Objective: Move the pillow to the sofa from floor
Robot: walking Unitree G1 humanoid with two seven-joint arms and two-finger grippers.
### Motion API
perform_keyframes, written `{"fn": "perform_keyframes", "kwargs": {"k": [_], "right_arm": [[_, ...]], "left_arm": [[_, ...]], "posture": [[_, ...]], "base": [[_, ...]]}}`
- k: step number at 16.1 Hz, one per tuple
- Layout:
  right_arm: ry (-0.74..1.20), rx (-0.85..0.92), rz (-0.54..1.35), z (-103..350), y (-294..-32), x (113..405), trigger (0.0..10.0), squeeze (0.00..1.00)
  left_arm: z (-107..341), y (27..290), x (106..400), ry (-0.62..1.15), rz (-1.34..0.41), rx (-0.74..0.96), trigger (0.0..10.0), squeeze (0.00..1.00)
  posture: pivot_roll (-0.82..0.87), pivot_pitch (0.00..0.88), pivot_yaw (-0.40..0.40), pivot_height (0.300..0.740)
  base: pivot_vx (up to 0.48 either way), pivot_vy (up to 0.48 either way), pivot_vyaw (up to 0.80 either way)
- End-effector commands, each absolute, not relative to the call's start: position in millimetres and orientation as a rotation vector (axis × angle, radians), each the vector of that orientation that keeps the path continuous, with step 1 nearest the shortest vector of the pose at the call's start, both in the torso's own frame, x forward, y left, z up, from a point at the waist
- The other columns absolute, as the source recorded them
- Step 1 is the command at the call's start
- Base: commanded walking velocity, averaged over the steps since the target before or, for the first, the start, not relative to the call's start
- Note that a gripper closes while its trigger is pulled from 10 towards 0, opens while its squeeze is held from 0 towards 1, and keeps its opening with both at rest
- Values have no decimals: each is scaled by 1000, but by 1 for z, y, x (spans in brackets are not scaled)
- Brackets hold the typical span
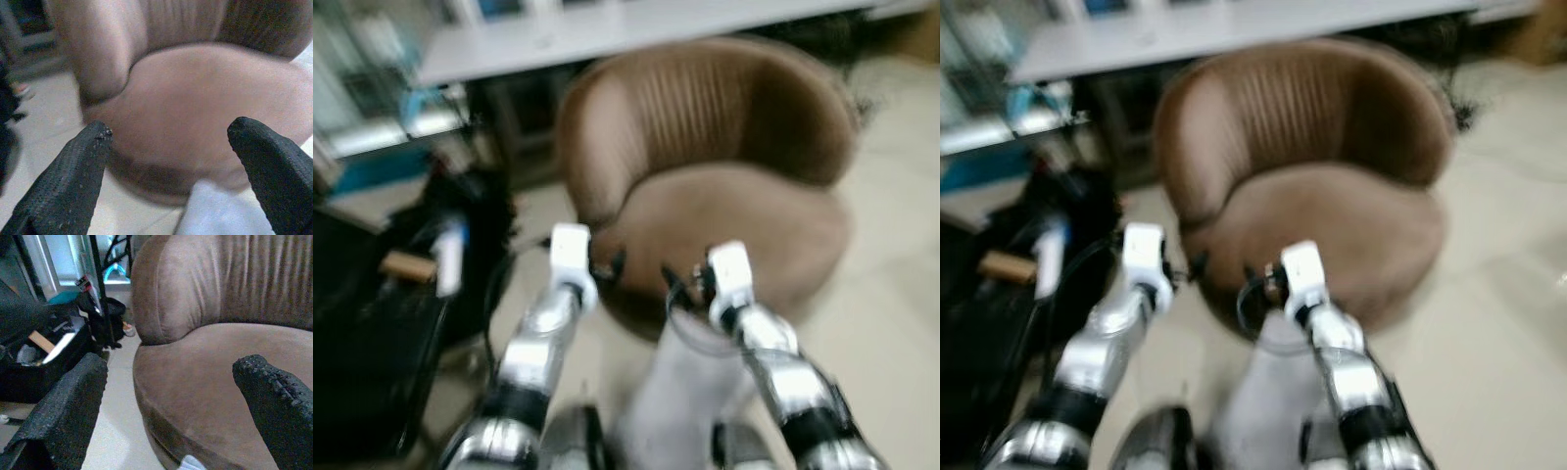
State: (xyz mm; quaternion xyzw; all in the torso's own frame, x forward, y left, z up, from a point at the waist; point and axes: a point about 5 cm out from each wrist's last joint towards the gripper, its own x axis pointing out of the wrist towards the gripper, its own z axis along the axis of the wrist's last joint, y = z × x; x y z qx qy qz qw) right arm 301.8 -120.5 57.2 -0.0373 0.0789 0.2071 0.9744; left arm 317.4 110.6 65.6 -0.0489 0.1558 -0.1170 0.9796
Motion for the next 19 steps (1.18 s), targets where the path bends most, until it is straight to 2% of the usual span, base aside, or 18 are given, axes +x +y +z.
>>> {"fn": "perform_keyframes", "kwargs": {"k": [1, 5, 8, 10, 19], "right_arm": [[165, -80, 431, 57, -116, 302, 10000, 0], [155, -69, 431, 57, -115, 301, 10000, 0], [164, -89, 439, 56, -114, 300, 10000, 0], [163, -86, 440, 56, -113, 299, 10000, 0], [172, -86, 436, 55, -114, 297, 10000, 0]], "left_arm": [[66, 119, 320, 311, -210, -74, 10000, 0], [65, 118, 320, 308, -223, -67, 10000, 0], [64, 120, 320, 309, -219, -66, 10000, 0], [66, 122, 321, 299, -210, -118, 10000, 0], [66, 125, 319, 290, -205, -102, 10000, 0]], "posture": [[-197, 0, 128, 576], [-199, 0, 128, 536], [-199, 0, 129, 536], [-198, 0, 130, 506], [-194, 0, 127, 386]], "base": [[0, 0, 0], [0, 0, 0], [0, 0, 0], [0, 0, 0], [0, 0, 0]]}}
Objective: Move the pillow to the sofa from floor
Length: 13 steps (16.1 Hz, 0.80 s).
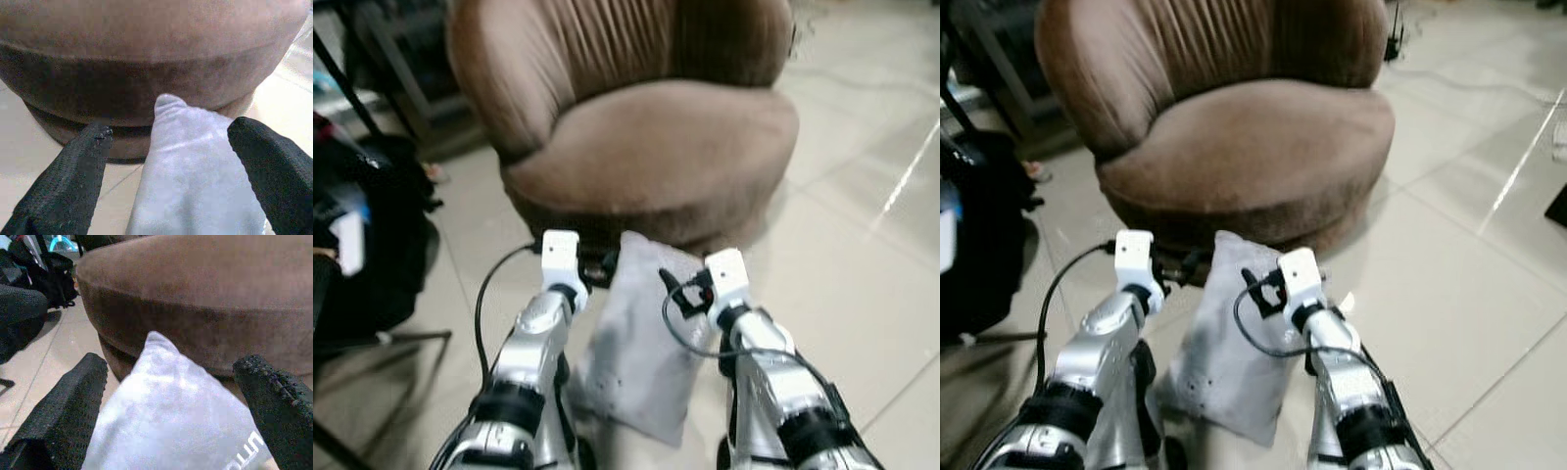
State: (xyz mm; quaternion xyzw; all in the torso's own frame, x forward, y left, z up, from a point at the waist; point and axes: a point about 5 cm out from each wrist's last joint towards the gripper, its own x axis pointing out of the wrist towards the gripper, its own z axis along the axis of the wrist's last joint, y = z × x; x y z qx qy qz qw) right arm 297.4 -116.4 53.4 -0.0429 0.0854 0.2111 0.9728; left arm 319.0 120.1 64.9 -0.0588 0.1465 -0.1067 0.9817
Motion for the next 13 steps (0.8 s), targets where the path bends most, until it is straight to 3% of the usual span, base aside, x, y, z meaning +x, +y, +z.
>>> {"fn": "perform_keyframes", "kwargs": {"k": [1, 5, 6, 10, 12, 13], "right_arm": [[175, -87, 437, 54, -114, 295, 10000, 0], [174, -79, 444, 54, -114, 294, 10000, 0], [170, -82, 448, 55, -114, 294, 10000, 0], [187, -92, 430, 51, -125, 285, 10000, 0], [216, -115, 408, 45, -142, 266, 10000, 0], [229, -117, 388, 44, -150, 256, 10000, 0]], "left_arm": [[66, 125, 318, 290, -204, -102, 10000, 0], [66, 126, 318, 285, -179, -130, 10000, 0], [67, 137, 322, 285, -166, -116, 10000, 0], [76, 201, 340, 349, -173, 210, 10000, 0], [94, 233, 354, 375, -154, 394, 10000, 0], [100, 237, 358, 381, -182, 463, 10000, 0]], "posture": [[-194, 0, 125, 366], [-191, 0, 118, 311], [-194, 0, 117, 306], [-218, 0, 119, 306], [-263, 0, 125, 306], [-284, 0, 128, 306]], "base": [[0, 0, 0], [0, 0, 0], [0, 0, 0], [0, 0, 0], [0, 0, 0], [0, 0, 0]]}}
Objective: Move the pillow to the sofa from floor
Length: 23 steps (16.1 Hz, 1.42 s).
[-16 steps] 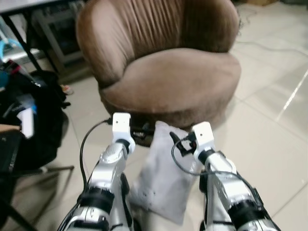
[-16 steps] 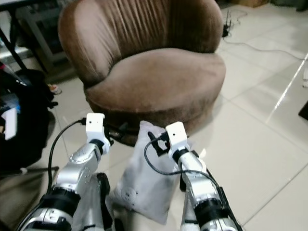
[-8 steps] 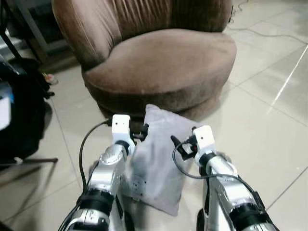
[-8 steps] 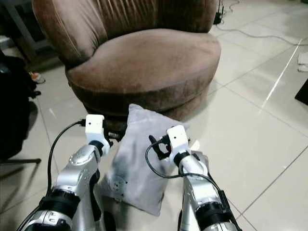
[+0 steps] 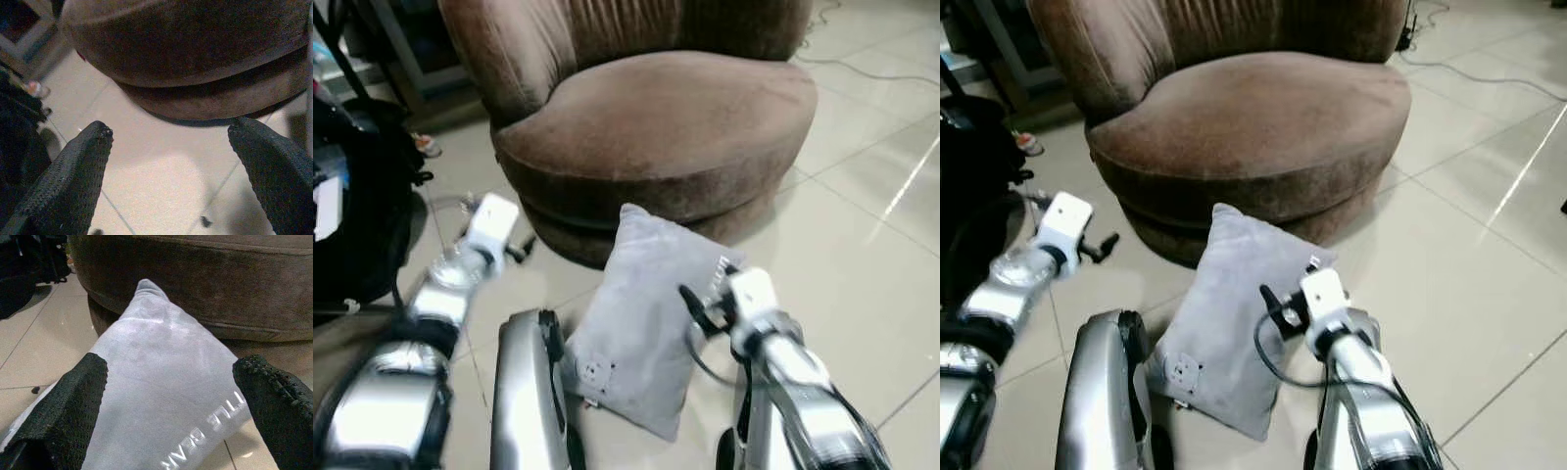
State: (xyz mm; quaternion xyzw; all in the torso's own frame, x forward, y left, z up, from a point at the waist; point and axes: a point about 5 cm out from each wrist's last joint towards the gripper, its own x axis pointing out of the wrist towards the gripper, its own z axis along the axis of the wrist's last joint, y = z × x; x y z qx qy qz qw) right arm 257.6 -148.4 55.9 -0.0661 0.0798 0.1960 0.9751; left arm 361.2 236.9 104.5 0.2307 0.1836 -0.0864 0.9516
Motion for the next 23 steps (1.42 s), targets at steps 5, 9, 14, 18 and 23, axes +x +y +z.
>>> {"fn": "perform_keyframes", "kwargs": {"k": [5, 9, 14, 18, 23], "right_arm": [[313, -127, 318, 42, -175, 194, 10000, 0], [366, -120, 273, 49, -185, 154, 10000, 0], [374, -98, 239, 59, -192, 139, 10000, 0], [350, -76, 218, 75, -203, 133, 10000, 0], [437, -146, 107, 108, -257, 84, 10000, 0]], "left_arm": [[126, 221, 378, 393, -343, 689, 10000, 0], [122, 190, 383, 406, -463, 774, 10000, 0], [92, 140, 371, 420, -654, 1001, 10000, 0], [70, 127, 360, 447, -715, 1182, 10000, 0], [61, 118, 355, 478, -737, 1315, 10000, 0]], "posture": [[-390, 19, 157, 306], [-465, 96, 156, 306], [-484, 111, 144, 306], [-496, 139, 130, 306], [-611, 233, 43, 306]], "base": [[0, 0, 0], [0, 0, 0], [0, 0, 0], [0, 0, 0], [0, 0, 0]]}}
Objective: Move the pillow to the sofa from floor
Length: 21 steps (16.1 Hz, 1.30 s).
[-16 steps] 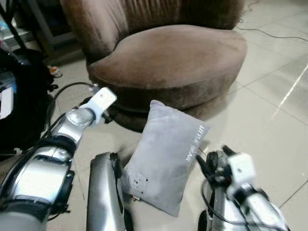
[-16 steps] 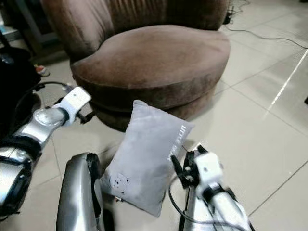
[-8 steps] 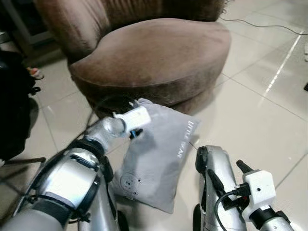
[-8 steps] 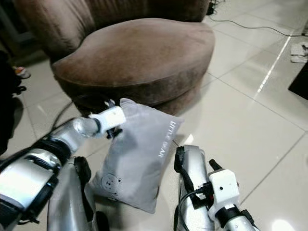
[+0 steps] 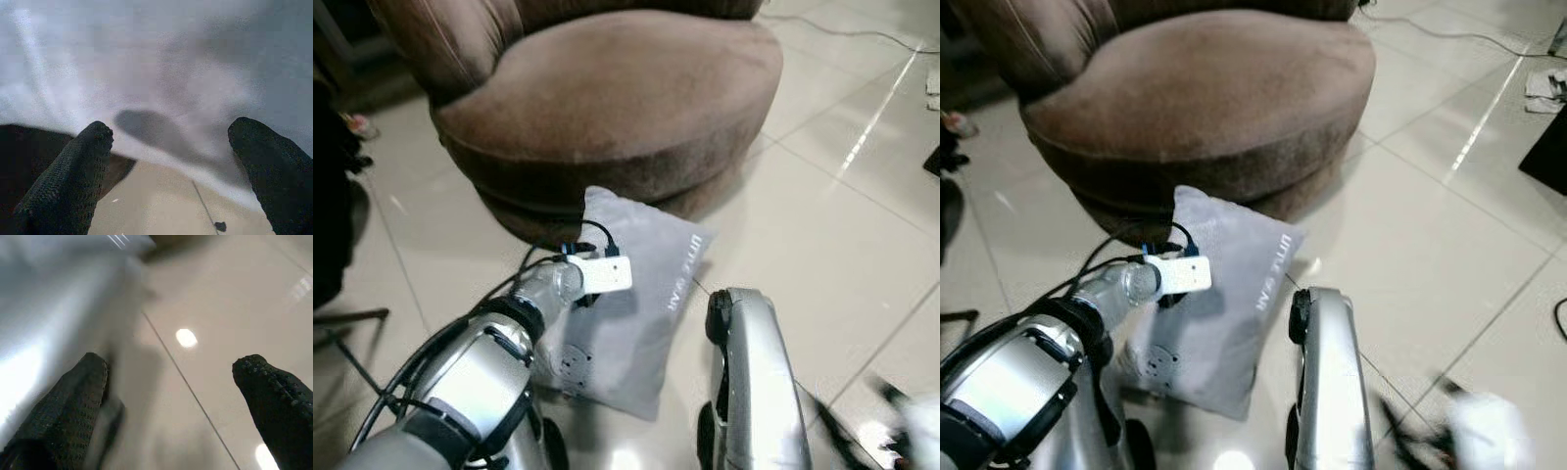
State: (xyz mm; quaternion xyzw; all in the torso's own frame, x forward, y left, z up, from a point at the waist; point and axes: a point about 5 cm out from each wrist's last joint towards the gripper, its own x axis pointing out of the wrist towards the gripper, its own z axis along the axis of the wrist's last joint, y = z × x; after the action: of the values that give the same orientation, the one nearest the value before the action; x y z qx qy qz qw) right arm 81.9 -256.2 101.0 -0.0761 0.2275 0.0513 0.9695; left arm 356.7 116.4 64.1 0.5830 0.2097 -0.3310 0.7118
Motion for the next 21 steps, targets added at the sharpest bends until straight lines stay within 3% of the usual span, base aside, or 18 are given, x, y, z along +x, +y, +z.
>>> {"fn": "perform_keyframes", "kwargs": {"k": [1, 3, 8, 9, 10, 21], "right_arm": [[477, -182, 73, 117, -272, 69, 10000, 0], [530, -213, 22, 134, -289, 46, 10000, 0], [643, -197, 34, 153, -284, 10, 10000, 0], [644, -196, 36, 154, -283, 10, 10000, 0], [643, -193, 37, 154, -283, 11, 10000, 0], [669, -195, 82, 147, -283, 20, 10000, 0]], "left_arm": [[59, 113, 354, 472, -737, 1336, 10000, 0], [55, 104, 350, 482, -756, 1336, 10000, 0], [51, 97, 347, 458, -754, 1368, 10000, 0], [52, 97, 348, 442, -744, 1376, 10000, 82], [53, 97, 349, 396, -717, 1420, 10000, 1000], [43, 101, 342, 517, -676, 1139, 10000, 1000]], "posture": [[-628, 252, 27, 306], [-677, 318, -15, 306], [-714, 393, -56, 306], [-714, 393, -56, 306], [-708, 390, -56, 306], [-683, 372, -78, 306]], "base": [[0, 0, 0], [0, 0, 0], [0, 0, 0], [0, 0, 0], [0, 0, 0], [0, 0, 0]]}}
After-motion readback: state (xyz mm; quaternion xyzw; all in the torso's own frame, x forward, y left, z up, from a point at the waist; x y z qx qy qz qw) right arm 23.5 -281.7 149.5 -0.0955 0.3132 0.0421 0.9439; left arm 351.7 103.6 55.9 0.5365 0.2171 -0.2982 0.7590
